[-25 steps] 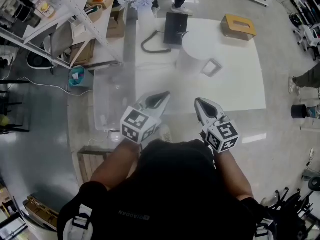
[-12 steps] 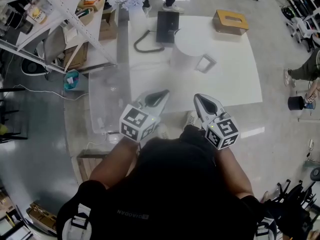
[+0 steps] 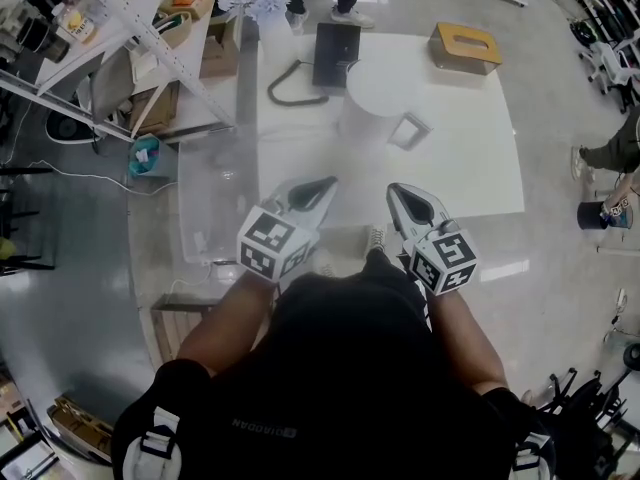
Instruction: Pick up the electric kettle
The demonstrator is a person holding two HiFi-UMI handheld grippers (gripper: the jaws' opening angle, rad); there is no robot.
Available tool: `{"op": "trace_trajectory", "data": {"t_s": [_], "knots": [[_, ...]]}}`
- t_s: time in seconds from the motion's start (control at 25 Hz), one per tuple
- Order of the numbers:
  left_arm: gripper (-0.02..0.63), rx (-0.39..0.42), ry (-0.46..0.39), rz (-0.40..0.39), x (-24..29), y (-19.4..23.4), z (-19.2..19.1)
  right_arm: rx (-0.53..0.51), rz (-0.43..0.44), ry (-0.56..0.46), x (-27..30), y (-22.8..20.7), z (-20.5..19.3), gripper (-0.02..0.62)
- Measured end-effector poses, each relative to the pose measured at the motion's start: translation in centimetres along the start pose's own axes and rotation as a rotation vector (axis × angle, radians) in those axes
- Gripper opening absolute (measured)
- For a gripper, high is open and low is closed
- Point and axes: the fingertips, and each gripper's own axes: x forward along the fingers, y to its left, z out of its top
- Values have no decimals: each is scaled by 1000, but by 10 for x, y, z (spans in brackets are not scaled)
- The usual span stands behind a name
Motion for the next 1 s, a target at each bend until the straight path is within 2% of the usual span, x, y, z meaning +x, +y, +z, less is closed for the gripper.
{"op": "trace_trajectory", "data": {"t_s": [0.48,0.76,1.0], "knots": [[3,1,0,38,23,5,11,36,-82,4,2,-60,2,6],[3,0,9,72,32,13,16,33,-155,21,6,-113,9,98],[3,-13,0,106,40,22,21,-56,-148,29,25,-141,22,202]]}}
